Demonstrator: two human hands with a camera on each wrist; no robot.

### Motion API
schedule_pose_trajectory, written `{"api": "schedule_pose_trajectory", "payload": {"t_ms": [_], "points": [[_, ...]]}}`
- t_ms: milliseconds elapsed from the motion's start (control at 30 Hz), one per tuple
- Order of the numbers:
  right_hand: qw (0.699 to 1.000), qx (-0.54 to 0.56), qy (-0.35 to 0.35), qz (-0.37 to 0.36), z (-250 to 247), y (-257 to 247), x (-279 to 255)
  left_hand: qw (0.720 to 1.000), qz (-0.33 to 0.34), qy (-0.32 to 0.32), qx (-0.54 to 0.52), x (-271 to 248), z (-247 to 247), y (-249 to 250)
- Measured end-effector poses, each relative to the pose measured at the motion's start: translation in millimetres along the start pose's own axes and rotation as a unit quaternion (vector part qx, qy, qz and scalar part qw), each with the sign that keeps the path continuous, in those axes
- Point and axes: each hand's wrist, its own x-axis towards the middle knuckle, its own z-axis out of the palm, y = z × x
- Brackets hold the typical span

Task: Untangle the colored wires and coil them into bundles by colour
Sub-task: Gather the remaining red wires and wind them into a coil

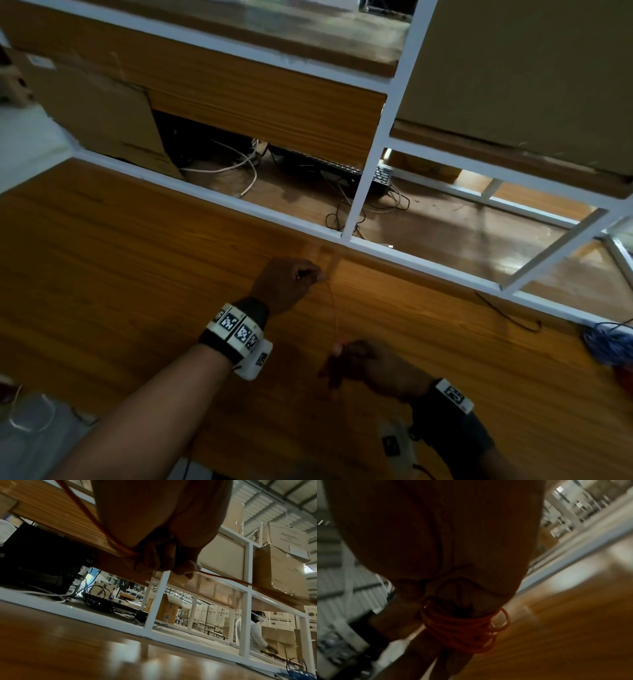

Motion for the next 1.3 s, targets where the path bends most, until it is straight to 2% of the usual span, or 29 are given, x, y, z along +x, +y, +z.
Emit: {"api": "schedule_pose_trajectory", "payload": {"t_ms": [33,100,167,200,267,300,333,367,400,467,533,600,667,733,833,900,967,1033,1100,1167,1200,1267,1300], "points": [[0.997,0.064,-0.024,-0.036,4,-3,0,1.000,-0.002,-0.006,-0.011,3,3,-1],[0.971,0.198,-0.066,-0.113,3,-14,-3,0.999,-0.012,-0.030,-0.041,3,10,-5],[0.912,0.353,-0.103,-0.182,-7,-30,-6,0.994,-0.032,-0.083,-0.063,-2,22,-10],[0.862,0.448,-0.113,-0.208,-14,-37,-7,0.992,-0.047,-0.097,-0.069,-6,28,-12],[0.762,0.587,-0.072,-0.264,-28,-49,-4,0.987,-0.064,-0.102,-0.108,-16,40,-14],[0.730,0.624,-0.011,-0.279,-35,-52,-1,0.984,-0.054,-0.108,-0.134,-21,45,-13],[0.719,0.631,0.077,-0.280,-41,-55,3,0.982,-0.051,-0.116,-0.143,-26,47,-9],[0.724,0.608,0.185,-0.267,-46,-55,6,0.981,-0.061,-0.122,-0.135,-28,47,-6],[0.742,0.549,0.293,-0.250,-52,-52,9,0.981,-0.075,-0.124,-0.127,-29,46,-2],[0.795,0.340,0.456,-0.212,-60,-36,14,0.982,-0.087,-0.119,-0.117,-30,42,-1],[0.817,0.129,0.537,-0.168,-66,-19,18,0.986,-0.095,-0.097,-0.100,-29,32,-1],[0.820,-0.036,0.560,-0.118,-73,-4,18,0.991,-0.094,-0.078,-0.060,-28,20,-6],[0.840,-0.153,0.517,-0.066,-79,8,14,0.996,-0.072,-0.055,-0.008,-26,9,-10],[0.885,-0.180,0.428,-0.037,-79,17,8,0.998,-0.042,-0.033,0.037,-23,-1,-11],[0.959,-0.124,0.254,0.021,-54,9,-5,0.996,0.012,-0.010,0.084,-15,-12,-3],[0.989,-0.061,0.132,0.032,-28,-4,-10,0.996,0.039,0.006,0.082,-5,-18,2],[0.999,0.004,0.045,-0.003,-10,-14,-10,0.997,0.049,-0.007,0.056,2,-20,5],[0.996,0.082,0.003,-0.027,-4,-22,-11,0.999,0.042,-0.026,0.020,6,-17,5],[0.980,0.182,-0.051,-0.056,-4,-27,-14,0.999,0.024,-0.031,-0.037,10,-13,5],[0.934,0.318,-0.115,-0.113,-6,-34,-18,0.993,0.015,-0.055,-0.102,11,-7,5],[0.899,0.389,-0.143,-0.145,-7,-39,-18,0.989,0.011,-0.080,-0.123,11,-2,6],[0.802,0.534,-0.182,-0.197,-13,-51,-17,0.981,0.001,-0.127,-0.145,6,12,5],[0.760,0.594,-0.160,-0.210,-19,-56,-14,0.977,-0.015,-0.132,-0.166,3,21,5]]}}
